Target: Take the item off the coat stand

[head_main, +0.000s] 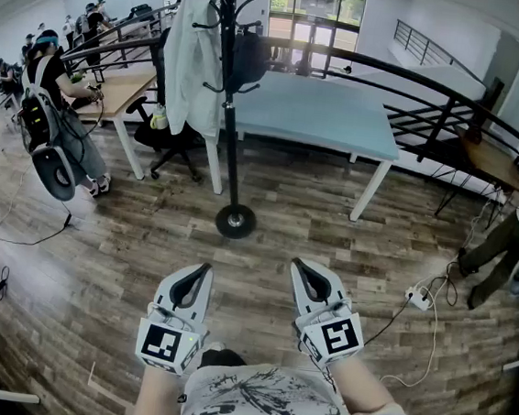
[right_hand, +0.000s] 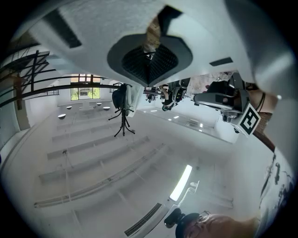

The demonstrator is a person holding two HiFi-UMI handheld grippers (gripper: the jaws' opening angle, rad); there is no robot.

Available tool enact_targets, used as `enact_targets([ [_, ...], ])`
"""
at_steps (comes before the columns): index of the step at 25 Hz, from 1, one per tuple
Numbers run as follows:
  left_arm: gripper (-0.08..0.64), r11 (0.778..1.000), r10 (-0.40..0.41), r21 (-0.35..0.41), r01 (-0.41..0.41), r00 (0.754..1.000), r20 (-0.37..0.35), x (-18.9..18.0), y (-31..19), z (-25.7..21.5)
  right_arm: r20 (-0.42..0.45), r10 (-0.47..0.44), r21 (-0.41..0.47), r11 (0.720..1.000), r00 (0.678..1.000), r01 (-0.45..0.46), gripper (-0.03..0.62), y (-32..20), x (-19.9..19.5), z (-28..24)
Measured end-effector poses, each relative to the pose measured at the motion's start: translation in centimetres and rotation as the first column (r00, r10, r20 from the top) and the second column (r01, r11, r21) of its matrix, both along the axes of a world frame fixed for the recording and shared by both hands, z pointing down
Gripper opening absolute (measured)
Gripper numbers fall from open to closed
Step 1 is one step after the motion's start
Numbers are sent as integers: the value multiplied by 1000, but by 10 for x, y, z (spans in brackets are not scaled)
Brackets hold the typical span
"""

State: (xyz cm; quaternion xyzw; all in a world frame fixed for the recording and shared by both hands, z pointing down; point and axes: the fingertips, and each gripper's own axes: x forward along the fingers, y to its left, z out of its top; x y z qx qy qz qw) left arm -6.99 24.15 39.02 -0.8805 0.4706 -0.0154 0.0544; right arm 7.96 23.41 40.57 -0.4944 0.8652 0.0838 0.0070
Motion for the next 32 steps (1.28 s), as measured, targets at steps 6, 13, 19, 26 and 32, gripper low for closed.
enact_targets([
  [6,5,1000,-5,1,5,1000,2,-1,5,-3,-8,-5,14,1000,1000,5,-8,5,-1,-4],
  [13,5,1000,-6,-17,7,1000,4,1,8,4,0,-68,-6,998,998,68,-8,15,-6,3],
  [19,5,999,5,-39,-5,1000,0,9,6,11,1,-60,-38,998,998,60,-6,15,2,14],
  [26,5,999,-5,-45,5,1000,9,7,-21,13,33,-27,-29,999,999,28,-6,-22,8,10],
  [32,5,999,-20,-42,21,1000,17,-6,-76,18,37,-19,-41,999,999,20,-6,-85,4,14],
])
